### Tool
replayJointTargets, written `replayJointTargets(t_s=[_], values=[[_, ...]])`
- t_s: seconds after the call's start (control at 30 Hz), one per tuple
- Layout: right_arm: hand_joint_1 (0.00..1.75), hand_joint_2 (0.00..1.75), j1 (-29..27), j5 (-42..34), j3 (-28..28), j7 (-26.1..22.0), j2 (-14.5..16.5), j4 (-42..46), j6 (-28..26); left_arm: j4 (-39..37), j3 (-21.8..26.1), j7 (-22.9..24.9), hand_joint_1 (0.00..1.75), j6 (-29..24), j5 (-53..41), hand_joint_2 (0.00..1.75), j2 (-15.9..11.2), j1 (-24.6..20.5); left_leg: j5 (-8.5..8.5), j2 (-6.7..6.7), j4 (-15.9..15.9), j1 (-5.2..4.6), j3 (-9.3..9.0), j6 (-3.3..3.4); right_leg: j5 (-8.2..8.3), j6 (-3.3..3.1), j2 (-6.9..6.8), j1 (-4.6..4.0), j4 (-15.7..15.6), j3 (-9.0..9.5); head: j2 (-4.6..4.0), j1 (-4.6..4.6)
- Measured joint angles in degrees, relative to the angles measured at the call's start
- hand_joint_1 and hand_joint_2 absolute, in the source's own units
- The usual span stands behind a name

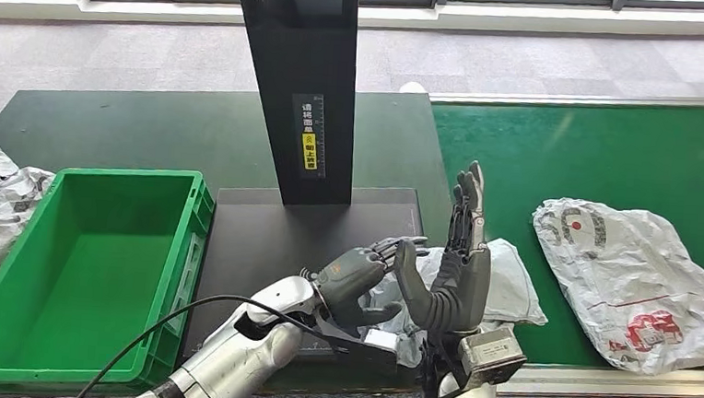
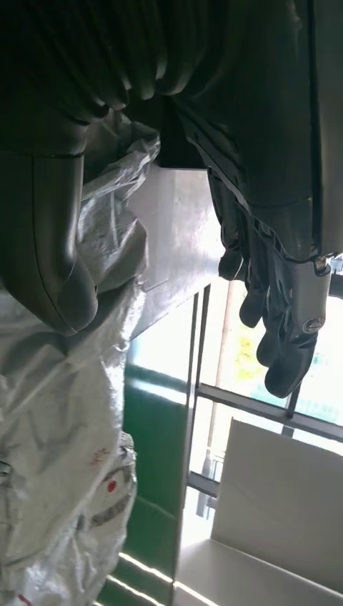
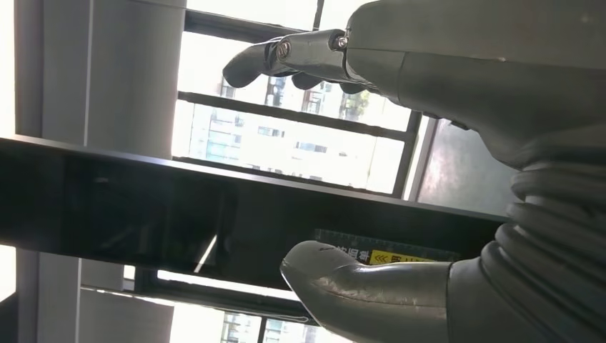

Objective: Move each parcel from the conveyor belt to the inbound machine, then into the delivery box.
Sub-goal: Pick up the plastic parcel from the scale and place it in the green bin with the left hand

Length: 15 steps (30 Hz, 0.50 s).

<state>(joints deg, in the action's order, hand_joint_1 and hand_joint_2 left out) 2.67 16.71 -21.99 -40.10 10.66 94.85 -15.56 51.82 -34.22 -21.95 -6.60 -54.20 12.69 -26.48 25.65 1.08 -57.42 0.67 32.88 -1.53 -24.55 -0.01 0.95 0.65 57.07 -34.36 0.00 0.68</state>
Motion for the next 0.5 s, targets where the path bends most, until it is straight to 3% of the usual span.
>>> replayJointTargets(t_s=[0.27,0.5], values=[[0.00,1.75,0.57,0.02,-0.67,0.01,-0.79,-0.03,-0.32,-15.49,-6.68,5.78,0.00,-1.16,-8.98,1.75,2.55,-5.56,0.00,0.00,0.00,-0.01,0.04,0.00,0.00,0.00,0.00,0.01,0.00,-0.01,0.00,0.00],[0.00,1.75,1.12,0.62,-0.89,0.02,-0.99,-0.20,0.13,-22.36,-9.75,7.57,0.00,0.88,-11.61,1.75,3.95,-7.52,0.01,0.07,0.01,0.00,0.06,0.01,-0.01,0.01,-0.07,0.00,0.00,0.06,0.00,0.00]])
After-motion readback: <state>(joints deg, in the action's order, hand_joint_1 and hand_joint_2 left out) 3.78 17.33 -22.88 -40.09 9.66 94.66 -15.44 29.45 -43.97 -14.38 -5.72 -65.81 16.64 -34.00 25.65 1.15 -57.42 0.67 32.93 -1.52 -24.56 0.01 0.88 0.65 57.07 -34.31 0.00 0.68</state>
